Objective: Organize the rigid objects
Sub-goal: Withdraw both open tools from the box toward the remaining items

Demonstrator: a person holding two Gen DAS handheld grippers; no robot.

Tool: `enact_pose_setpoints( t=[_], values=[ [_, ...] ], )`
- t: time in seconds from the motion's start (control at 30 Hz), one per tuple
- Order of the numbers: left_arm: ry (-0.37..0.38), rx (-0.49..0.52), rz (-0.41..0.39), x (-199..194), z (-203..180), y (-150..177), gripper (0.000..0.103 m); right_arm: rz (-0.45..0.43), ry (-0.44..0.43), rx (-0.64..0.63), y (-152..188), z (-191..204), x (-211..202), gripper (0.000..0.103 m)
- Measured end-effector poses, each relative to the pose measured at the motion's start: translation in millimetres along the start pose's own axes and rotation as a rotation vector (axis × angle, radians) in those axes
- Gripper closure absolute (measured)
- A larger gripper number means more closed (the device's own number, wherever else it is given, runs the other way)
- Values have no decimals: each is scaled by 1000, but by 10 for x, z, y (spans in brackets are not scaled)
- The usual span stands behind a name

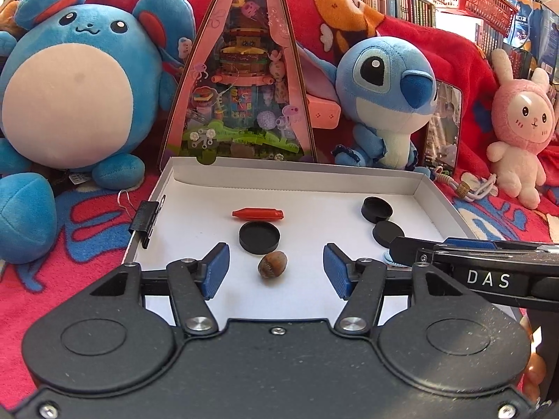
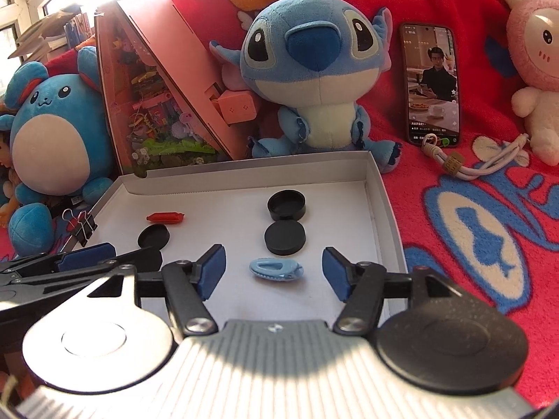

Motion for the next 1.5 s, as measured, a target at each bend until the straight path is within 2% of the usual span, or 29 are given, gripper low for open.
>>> enact_pose_setpoints(
  t=[0.2,0.63,1.1,1.5],
  values=[
    [1,12,-18,-195,52,54,24,-23,-10,-7,39,-32,-170,14],
    [35,49,-63,-638,11,231,21,-69,-44,-47,190,-56,-524,0],
    [38,46,-105,-1018,32,499,19,-94,-100,-59,405,-42,-846,0],
    [30,46,-104,-1224,61,793,18,-109,-83,-111,690,26,-1040,0]
  ],
)
Point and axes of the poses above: each gripper's, at about its wrist camera, not at the fingertips, and x roughly the way its jaws point, z to its left, y to its underside, the point moved 10 cm from there along x, roughly the way its jaws point, and after that the axes turned 7 degrees about z, right-handed, at the moved point
